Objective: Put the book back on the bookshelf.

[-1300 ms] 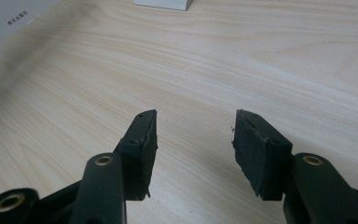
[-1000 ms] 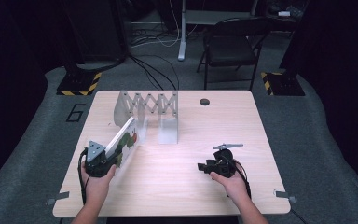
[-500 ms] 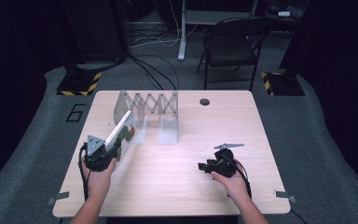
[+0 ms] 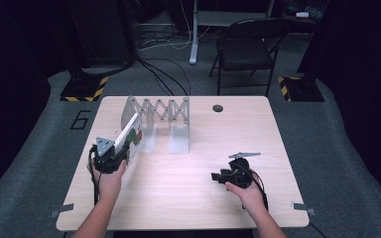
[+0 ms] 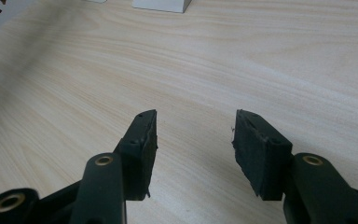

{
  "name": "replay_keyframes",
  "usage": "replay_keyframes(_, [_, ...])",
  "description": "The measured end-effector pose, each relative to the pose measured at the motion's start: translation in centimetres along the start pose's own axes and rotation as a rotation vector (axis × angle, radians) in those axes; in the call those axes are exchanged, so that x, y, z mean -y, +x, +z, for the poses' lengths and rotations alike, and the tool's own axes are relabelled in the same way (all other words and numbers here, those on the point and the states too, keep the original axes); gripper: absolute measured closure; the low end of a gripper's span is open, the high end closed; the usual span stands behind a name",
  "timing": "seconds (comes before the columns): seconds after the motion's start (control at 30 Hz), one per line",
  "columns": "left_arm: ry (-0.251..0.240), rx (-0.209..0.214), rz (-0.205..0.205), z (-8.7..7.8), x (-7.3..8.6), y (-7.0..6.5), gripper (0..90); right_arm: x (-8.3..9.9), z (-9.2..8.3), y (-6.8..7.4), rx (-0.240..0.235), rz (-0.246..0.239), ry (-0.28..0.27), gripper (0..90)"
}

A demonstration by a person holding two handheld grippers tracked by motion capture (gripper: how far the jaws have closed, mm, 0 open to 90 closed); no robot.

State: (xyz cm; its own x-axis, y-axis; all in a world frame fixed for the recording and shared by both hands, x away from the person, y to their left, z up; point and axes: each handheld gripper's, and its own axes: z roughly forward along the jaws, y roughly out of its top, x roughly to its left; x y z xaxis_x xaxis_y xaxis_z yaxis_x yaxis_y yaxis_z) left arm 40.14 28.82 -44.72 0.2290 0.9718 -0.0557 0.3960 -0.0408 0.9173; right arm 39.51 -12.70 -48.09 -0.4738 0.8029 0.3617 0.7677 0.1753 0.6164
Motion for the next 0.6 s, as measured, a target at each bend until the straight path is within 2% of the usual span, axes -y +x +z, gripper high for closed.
replay_keyframes(0.5, [0.016,-0.012,-0.034,2.2,0.0,0.0,75.7,0.0,-0.1,-0.1,-0.001,0.005,-0.002,49.3])
replay_keyframes(0.6, [0.012,-0.016,-0.027,2.6,-0.1,0.0,75.7,0.0,-0.1,-0.1,-0.002,0.0,-0.003,49.3])
